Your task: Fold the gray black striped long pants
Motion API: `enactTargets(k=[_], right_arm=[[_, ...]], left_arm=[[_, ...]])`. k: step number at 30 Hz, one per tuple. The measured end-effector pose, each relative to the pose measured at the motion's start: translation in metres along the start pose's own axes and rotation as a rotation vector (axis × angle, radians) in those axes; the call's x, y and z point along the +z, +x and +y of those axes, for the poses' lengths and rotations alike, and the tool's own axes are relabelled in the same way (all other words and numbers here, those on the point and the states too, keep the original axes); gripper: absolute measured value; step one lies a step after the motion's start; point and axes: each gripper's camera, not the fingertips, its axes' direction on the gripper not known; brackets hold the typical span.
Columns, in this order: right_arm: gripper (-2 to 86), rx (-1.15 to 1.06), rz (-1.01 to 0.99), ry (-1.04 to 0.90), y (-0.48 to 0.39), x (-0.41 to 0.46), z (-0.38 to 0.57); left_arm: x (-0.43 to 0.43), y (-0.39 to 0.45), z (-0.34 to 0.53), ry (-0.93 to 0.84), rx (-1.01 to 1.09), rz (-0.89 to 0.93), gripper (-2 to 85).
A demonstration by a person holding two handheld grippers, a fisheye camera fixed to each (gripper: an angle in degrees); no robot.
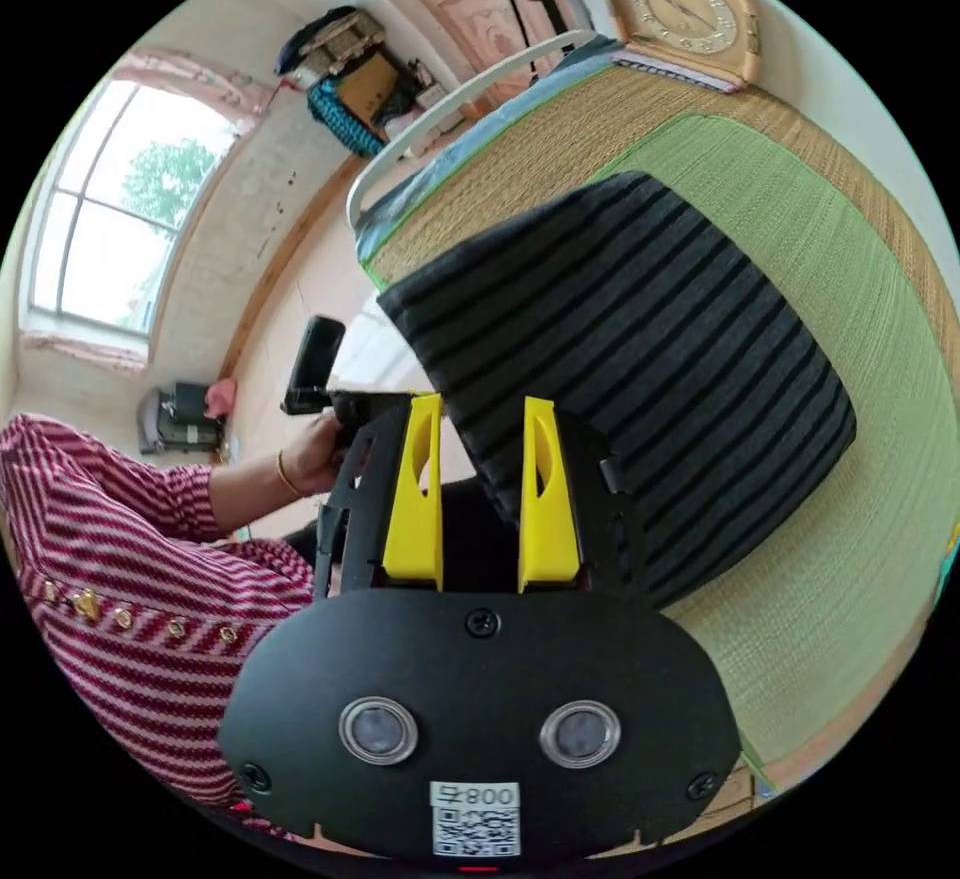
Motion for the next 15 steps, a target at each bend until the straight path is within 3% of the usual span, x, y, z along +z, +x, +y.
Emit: enactTargets(k=[6,15], right_arm=[[8.9,-0.039,0.263,-0.068,-0.020,0.057,0.018],[3.2,0.038,0.137,0.000,0.001,0.065,0.032]], left_arm=[[-0.013,0.006,-0.010,-0.007,-0.023,0.004,6.8],[-0.035,0.023,-0.014,0.025,-0.005,0.008,6.8]])
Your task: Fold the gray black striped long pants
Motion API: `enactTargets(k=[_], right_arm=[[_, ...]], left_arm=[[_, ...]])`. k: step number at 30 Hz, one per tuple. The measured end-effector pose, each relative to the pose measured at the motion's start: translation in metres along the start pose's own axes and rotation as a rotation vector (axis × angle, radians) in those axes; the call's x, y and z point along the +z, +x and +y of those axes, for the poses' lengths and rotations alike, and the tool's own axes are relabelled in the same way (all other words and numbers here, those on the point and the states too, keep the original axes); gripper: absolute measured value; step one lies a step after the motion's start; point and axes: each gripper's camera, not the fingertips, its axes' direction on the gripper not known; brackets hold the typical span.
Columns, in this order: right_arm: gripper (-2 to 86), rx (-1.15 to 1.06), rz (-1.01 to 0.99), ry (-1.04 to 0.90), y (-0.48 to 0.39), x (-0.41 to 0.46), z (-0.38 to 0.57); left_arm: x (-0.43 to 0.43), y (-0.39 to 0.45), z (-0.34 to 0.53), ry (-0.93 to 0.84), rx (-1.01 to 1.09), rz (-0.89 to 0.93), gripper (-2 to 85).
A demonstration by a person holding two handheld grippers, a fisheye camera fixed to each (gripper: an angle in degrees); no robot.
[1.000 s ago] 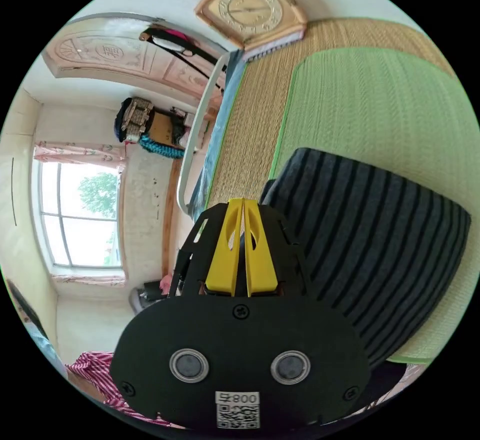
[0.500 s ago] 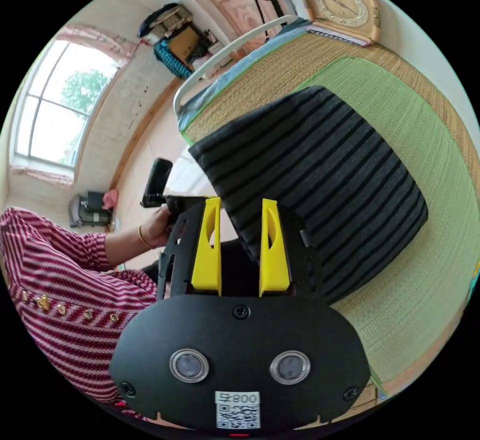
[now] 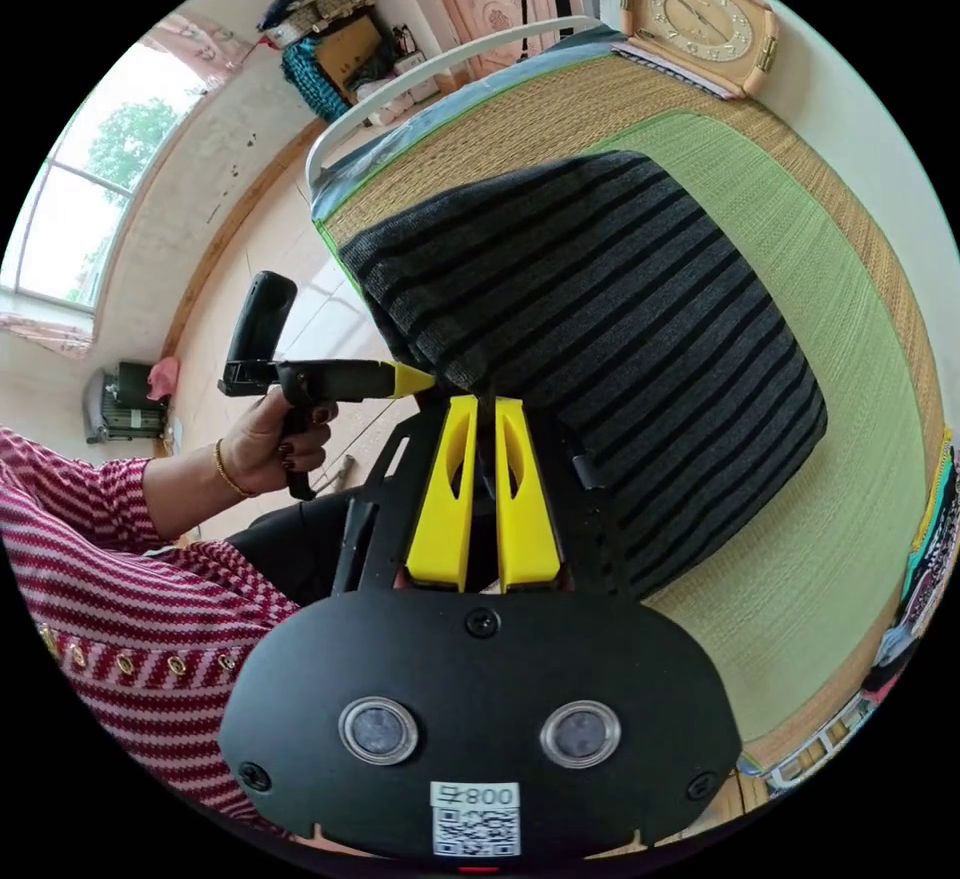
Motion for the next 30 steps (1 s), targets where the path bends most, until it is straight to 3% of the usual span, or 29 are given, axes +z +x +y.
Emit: enactTargets(k=[7,12,19,26,30], right_arm=[[2.2,0.059,-0.086,0.139,0.023,-0.033,0.002],[2.3,0.056,-0.093,0.247,0.031,-0.065,-0.007],[3.6,0.046,-0.176,0.050,0.031,0.024,-0.048],[4.8,0.055,-0.204,0.035,0.050,0.029,-0.083],[4.0,0.052,-0.161,0.049,0.052,0.025,-0.108]], left_arm=[[0.008,0.038,-0.016,0.035,0.100,0.119,5.7],[0.001,0.039,-0.006,0.049,0.079,-0.016,5.7],[-0.024,0.007,0.028,0.123,-0.090,0.036,6.6],[-0.026,-0.008,0.058,0.155,-0.146,0.276,11.4],[-0.020,0.002,0.066,0.140,-0.143,0.248,11.9]])
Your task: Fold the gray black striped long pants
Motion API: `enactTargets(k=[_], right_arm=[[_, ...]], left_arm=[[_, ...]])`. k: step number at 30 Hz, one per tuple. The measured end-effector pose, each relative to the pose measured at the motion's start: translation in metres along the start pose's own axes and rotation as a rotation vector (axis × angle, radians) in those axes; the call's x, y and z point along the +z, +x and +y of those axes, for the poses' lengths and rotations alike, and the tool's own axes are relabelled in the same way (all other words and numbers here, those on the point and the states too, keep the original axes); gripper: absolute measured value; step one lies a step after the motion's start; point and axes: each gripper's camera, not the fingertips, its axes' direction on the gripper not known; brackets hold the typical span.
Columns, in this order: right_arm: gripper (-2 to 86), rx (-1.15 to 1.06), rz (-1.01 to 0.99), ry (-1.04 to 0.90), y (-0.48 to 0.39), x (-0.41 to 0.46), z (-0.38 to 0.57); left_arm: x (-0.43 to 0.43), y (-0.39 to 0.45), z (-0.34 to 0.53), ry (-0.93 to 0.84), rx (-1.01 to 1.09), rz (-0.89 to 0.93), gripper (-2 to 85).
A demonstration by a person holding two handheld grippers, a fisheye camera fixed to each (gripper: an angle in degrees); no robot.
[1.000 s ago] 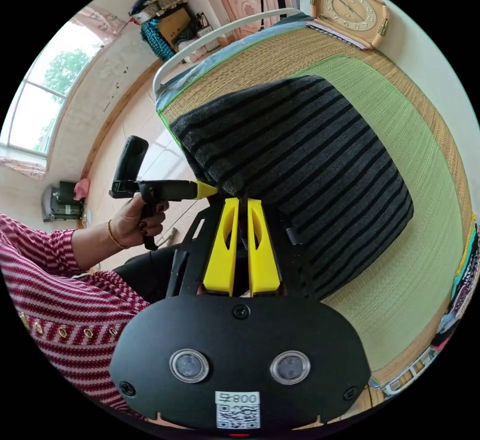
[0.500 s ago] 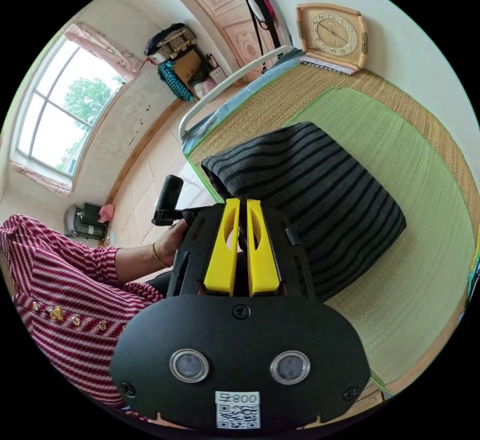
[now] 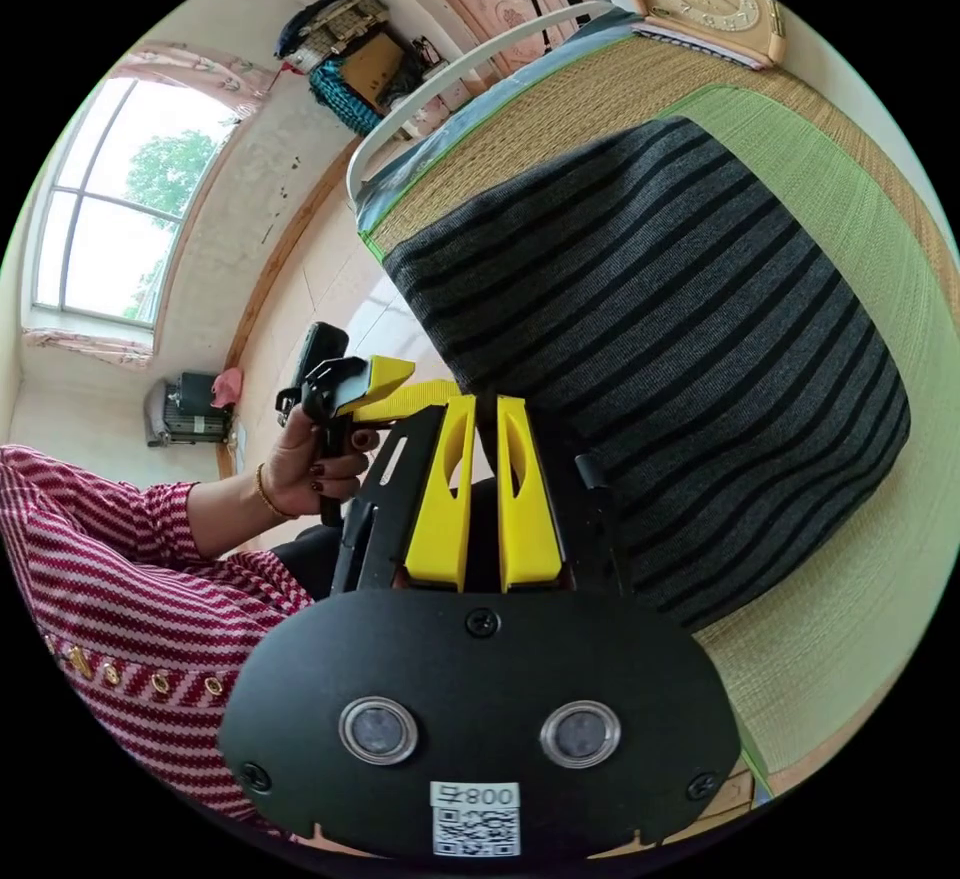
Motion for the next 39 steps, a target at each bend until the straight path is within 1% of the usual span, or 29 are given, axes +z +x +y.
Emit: enactTargets(k=[1,3,5,7,9,10,12,14,15,16,17,19,20,22,25,26,27,28,29,32,34,36,37,39], right_arm=[[3.9,-0.013,0.037,0.004,-0.004,-0.003,-0.007],[3.8,-0.023,0.074,0.004,-0.007,-0.005,-0.018],[3.9,-0.020,0.086,0.002,-0.006,-0.005,-0.030],[4.1,-0.008,0.084,0.003,0.001,-0.002,-0.047],[4.1,0.007,0.085,0.005,0.008,0.002,-0.060],[4.2,0.023,0.073,0.013,0.012,0.003,-0.069],[4.3,0.036,0.063,0.028,0.018,-0.001,-0.082],[4.5,0.049,0.041,0.042,0.026,-0.009,-0.094],[4.2,0.059,0.010,0.053,0.032,-0.016,-0.101],[3.6,0.074,-0.030,0.050,0.041,-0.024,-0.107],[3.2,0.085,-0.054,0.043,0.046,-0.027,-0.110],[1.4,0.126,-0.140,0.077,0.068,-0.051,-0.116],[1.2,0.147,-0.147,0.100,0.075,-0.058,-0.116],[0.6,0.246,-0.155,0.203,0.107,-0.090,-0.123],[0.3,0.344,-0.143,0.288,0.147,-0.119,-0.144],[0.2,0.361,-0.138,0.288,0.155,-0.121,-0.150],[0.2,0.389,-0.113,0.249,0.168,-0.119,-0.165],[0.2,0.416,-0.082,0.169,0.180,-0.108,-0.180],[0.2,0.422,-0.097,0.153,0.185,-0.103,-0.186],[0.2,0.440,-0.122,0.194,0.197,-0.111,-0.206],[0.2,0.433,-0.127,0.205,0.205,-0.122,-0.222],[0.3,0.443,-0.156,0.218,0.214,-0.131,-0.232],[0.3,0.445,-0.171,0.220,0.219,-0.138,-0.238],[0.4,0.449,-0.190,0.228,0.227,-0.150,-0.244]], left_arm=[[0.002,0.005,0.002,-0.011,0.008,-0.040,11.1],[-0.001,0.016,0.010,0.025,0.035,-0.123,8.9],[-0.010,0.039,0.021,0.111,0.131,-0.204,4.6],[-0.009,0.064,0.025,0.156,0.239,-0.259,2.2],[0.004,0.087,0.022,0.122,0.344,-0.337,1.1],[0.018,0.095,0.016,0.061,0.401,-0.378,0.7],[0.038,0.094,0.008,0.002,0.423,-0.466,0.4],[0.059,0.073,-0.001,-0.079,0.391,-0.721,0.1],[0.063,0.064,-0.001,-0.110,0.379,-0.760,0.1],[0.064,0.050,0.000,-0.111,0.334,-0.714,0.0],[0.060,0.043,0.004,-0.069,0.293,-0.641,0.0],[0.063,0.043,0.010,-0.067,0.295,-0.647,0.0],[0.067,0.045,0.015,-0.067,0.311,-0.665,0.0],[0.072,0.046,0.018,-0.067,0.303,-0.660,0.0],[0.079,0.050,0.022,-0.072,0.306,-0.647,0.0],[0.083,0.052,0.023,-0.081,0.315,-0.656,0.0],[0.085,0.054,0.024,-0.085,0.319,-0.662,0.0],[0.088,0.057,0.026,-0.089,0.329,-0.662,0.1],[0.091,0.061,0.027,-0.087,0.338,-0.649,0.1],[0.095,0.075,0.027,-0.050,0.394,-0.617,0.1],[0.101,0.079,0.024,-0.056,0.411,-0.649,0.1],[0.112,0.070,0.018,-0.115,0.378,-0.742,0.2],[0.120,0.060,0.015,-0.187,0.378,-0.783,0.2],[0.119,0.055,0.013,-0.181,0.360,-0.752,0.3]])
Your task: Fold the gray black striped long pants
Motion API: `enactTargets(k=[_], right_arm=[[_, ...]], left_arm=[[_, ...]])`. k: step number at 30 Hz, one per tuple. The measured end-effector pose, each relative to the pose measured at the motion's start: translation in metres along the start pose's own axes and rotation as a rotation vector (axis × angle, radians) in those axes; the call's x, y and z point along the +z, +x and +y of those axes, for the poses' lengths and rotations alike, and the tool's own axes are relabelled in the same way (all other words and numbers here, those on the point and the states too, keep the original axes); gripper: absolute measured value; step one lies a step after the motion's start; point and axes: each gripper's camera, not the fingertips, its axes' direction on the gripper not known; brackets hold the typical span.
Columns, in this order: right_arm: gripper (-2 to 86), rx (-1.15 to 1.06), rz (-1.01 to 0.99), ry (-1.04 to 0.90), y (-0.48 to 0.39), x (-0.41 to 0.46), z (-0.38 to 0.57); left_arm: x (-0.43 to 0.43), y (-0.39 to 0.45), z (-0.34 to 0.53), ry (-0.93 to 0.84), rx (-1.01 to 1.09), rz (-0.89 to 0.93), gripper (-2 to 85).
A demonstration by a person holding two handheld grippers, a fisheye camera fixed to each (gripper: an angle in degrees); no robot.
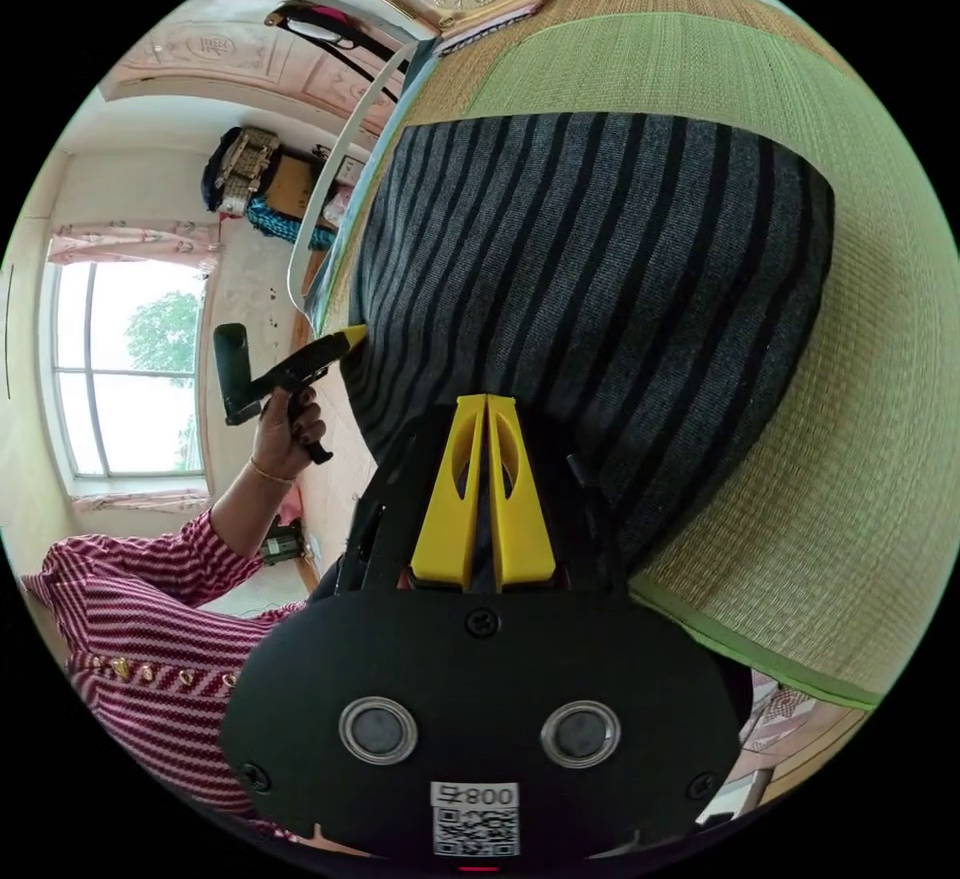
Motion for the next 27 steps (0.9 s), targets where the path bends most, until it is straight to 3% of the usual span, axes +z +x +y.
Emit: enactTargets(k=[5,10,19,27], right_arm=[[1.9,0.079,0.003,0.136,0.022,-0.058,-0.005],[9.7,0.256,-0.092,0.272,0.070,-0.104,-0.003],[15.8,0.331,-0.323,0.263,0.099,-0.110,-0.069],[14.4,0.389,-0.478,0.245,0.114,-0.111,-0.107]], left_arm=[[-0.016,0.003,0.007,0.056,0.006,0.032,1.6],[-0.032,-0.010,0.029,0.185,-0.114,0.055,7.0],[-0.044,-0.036,0.048,0.317,-0.332,0.090,12.8],[-0.009,-0.062,0.034,0.102,-0.375,0.257,14.9]])
